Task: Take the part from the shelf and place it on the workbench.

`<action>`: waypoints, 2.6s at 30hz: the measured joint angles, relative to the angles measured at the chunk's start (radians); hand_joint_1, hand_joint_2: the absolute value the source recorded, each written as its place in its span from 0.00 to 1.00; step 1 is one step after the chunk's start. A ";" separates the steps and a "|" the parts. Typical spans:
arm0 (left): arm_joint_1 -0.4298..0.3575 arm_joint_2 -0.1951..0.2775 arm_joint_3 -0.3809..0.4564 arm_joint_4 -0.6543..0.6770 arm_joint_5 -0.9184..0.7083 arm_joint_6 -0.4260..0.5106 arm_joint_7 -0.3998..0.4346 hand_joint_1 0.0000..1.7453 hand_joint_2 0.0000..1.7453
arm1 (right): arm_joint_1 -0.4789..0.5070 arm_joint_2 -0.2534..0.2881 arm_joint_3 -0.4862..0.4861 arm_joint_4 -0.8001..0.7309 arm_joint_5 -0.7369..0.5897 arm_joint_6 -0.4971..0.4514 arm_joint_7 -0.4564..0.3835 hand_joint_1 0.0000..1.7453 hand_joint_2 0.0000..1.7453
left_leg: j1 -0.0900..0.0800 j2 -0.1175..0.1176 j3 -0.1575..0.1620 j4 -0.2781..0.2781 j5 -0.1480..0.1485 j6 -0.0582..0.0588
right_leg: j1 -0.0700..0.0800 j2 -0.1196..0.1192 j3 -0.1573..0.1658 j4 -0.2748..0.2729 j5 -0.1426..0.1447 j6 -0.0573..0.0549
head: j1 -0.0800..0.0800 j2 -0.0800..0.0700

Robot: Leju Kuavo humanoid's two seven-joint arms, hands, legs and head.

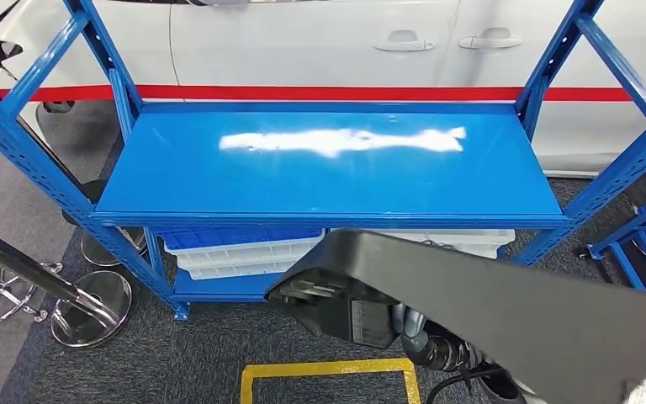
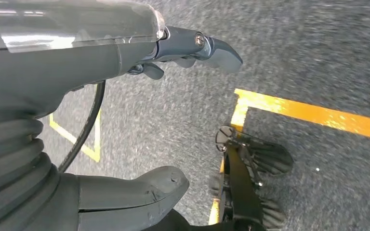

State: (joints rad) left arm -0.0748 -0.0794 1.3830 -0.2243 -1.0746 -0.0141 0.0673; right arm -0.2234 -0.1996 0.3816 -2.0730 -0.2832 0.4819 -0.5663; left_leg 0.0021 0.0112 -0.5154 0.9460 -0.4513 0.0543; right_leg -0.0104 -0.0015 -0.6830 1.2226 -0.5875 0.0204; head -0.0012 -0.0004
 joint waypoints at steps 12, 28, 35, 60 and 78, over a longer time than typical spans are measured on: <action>0.009 0.009 0.035 0.000 0.031 0.026 -0.038 0.00 1.00 | -0.016 -0.017 -0.026 0.012 0.027 -0.011 0.010 0.84 1.00 | 0.000 -0.006 -0.116 0.086 0.009 -0.050 | -0.001 -0.005 0.187 -0.238 0.083 -0.043 | -0.001 0.000; 0.018 0.042 0.050 -0.001 0.030 0.046 -0.051 0.00 1.00 | 0.017 -0.022 -0.023 0.006 0.129 -0.094 -0.028 0.84 1.00 | -0.005 0.000 0.060 -0.019 -0.038 -0.004 | 0.006 -0.002 0.020 -0.155 0.130 -0.015 | -0.001 0.000; 0.023 0.054 0.053 -0.003 0.027 0.089 -0.043 0.00 1.00 | 0.030 -0.031 -0.015 0.004 0.149 -0.120 -0.032 0.84 1.00 | -0.002 0.007 -0.050 0.024 0.019 -0.014 | -0.010 -0.010 0.064 -0.009 0.104 0.005 | -0.001 0.000; 0.035 0.111 0.074 -0.019 0.013 0.176 -0.043 0.00 1.00 | 0.021 -0.046 -0.004 0.001 0.152 -0.117 -0.044 0.84 1.00 | 0.005 -0.008 0.010 0.004 -0.011 -0.011 | 0.005 0.022 0.027 -0.053 0.040 -0.011 | 0.000 0.000; 0.018 0.110 0.073 -0.019 -0.023 0.204 -0.104 0.00 1.00 | 0.082 -0.060 -0.023 -0.046 0.170 -0.214 -0.026 0.84 1.00 | 0.009 -0.003 -0.123 0.329 -0.183 -0.071 | -0.003 0.034 0.097 -0.216 0.146 -0.053 | 0.000 0.000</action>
State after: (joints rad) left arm -0.0568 0.0306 1.4562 -0.2430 -1.0977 0.1901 -0.0362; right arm -0.1412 -0.2594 0.3585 -2.1191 -0.1134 0.2679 -0.5927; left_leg 0.0108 0.0085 -0.6385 1.2750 -0.6348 -0.0172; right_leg -0.0132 0.0328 -0.5858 1.0065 -0.4419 -0.0326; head -0.0015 -0.0004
